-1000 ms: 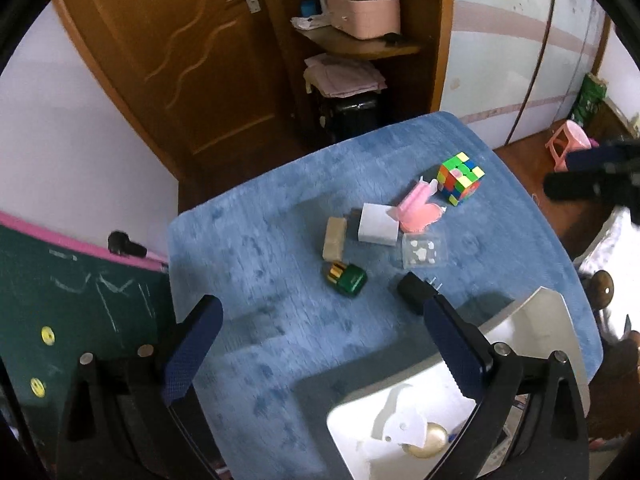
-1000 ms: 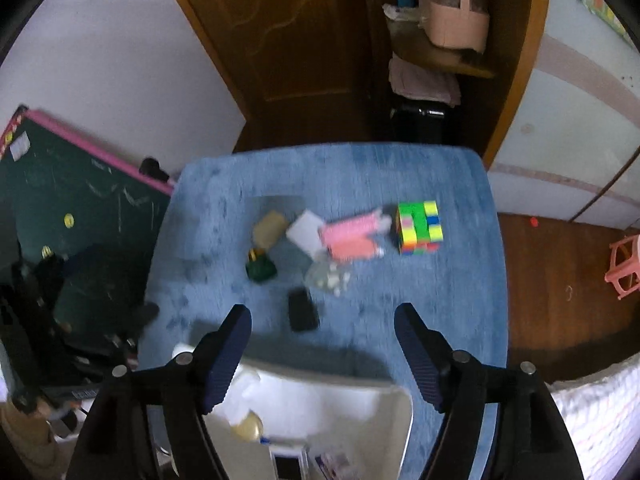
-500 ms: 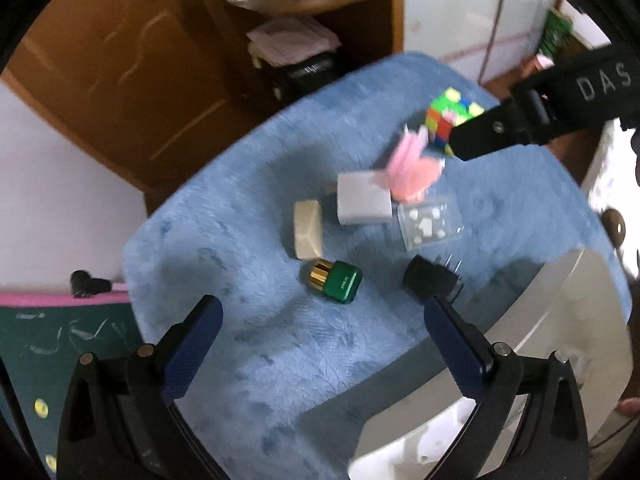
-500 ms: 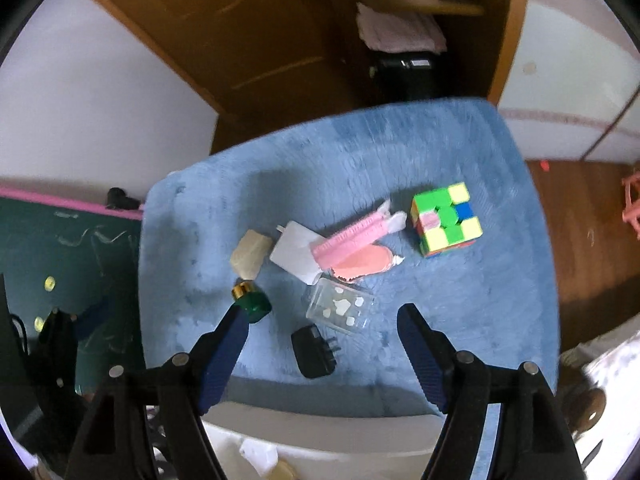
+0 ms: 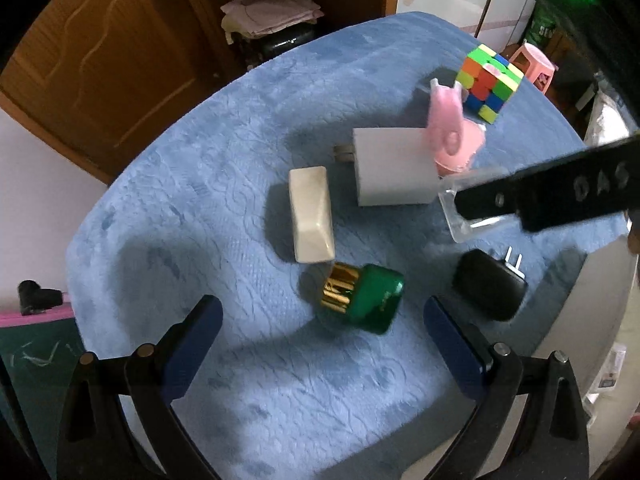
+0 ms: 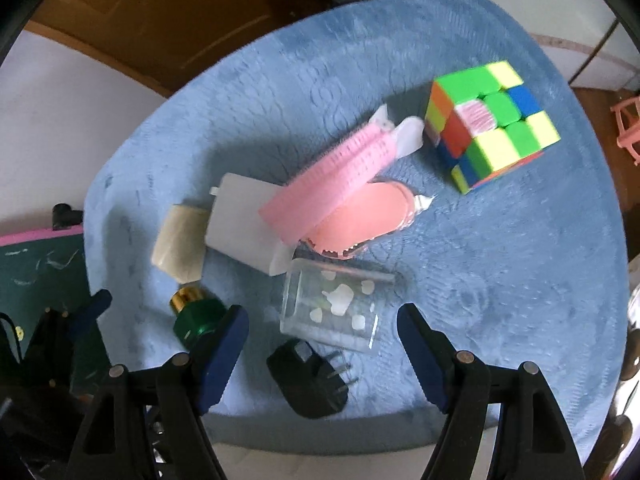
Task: Organize rigid objects
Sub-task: 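Grasp the green-and-gold bottle with the left tool while the right tool grasps the clear case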
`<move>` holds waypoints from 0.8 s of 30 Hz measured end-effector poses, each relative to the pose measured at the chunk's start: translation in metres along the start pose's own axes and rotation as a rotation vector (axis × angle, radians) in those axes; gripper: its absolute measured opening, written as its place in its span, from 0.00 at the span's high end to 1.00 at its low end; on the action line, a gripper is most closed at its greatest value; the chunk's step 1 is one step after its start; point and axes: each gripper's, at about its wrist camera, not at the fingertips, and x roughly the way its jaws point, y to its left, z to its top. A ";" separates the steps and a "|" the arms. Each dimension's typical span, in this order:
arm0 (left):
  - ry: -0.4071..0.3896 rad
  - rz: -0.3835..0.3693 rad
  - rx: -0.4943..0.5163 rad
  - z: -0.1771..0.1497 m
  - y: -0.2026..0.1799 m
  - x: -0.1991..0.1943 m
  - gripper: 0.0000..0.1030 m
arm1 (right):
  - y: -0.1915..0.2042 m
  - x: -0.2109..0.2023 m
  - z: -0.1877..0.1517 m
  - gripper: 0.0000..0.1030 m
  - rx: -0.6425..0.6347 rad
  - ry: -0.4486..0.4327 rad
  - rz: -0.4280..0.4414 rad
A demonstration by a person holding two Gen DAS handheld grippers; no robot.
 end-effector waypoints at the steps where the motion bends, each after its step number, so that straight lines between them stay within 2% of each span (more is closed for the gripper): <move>1: -0.001 -0.010 -0.004 0.001 0.002 0.001 0.02 | 0.002 0.005 0.000 0.25 0.008 0.005 -0.008; 6: -0.011 -0.059 -0.008 0.004 0.005 0.010 0.02 | 0.008 0.022 0.000 0.25 0.021 0.021 -0.037; 15: -0.012 -0.067 0.028 0.005 -0.002 0.027 0.05 | 0.008 0.035 -0.004 0.25 0.029 0.013 -0.083; 16: -0.012 -0.064 0.025 0.006 -0.002 0.028 0.07 | 0.009 0.035 -0.006 0.25 0.026 0.007 -0.089; 18: -0.001 -0.069 0.017 0.007 -0.003 0.032 0.20 | 0.013 0.036 -0.007 0.25 0.019 0.003 -0.103; 19: 0.009 -0.069 0.015 0.007 -0.004 0.035 0.23 | 0.015 0.037 -0.009 0.26 0.013 0.000 -0.116; 20: 0.017 -0.070 0.014 0.007 -0.005 0.038 0.27 | 0.018 0.038 -0.008 0.30 0.007 -0.002 -0.130; 21: 0.020 -0.078 0.014 0.007 -0.007 0.040 0.34 | 0.021 0.038 -0.008 0.36 0.000 -0.003 -0.146; 24: 0.004 -0.061 0.021 0.005 -0.012 0.039 0.55 | 0.027 0.038 -0.014 0.36 -0.024 -0.007 -0.165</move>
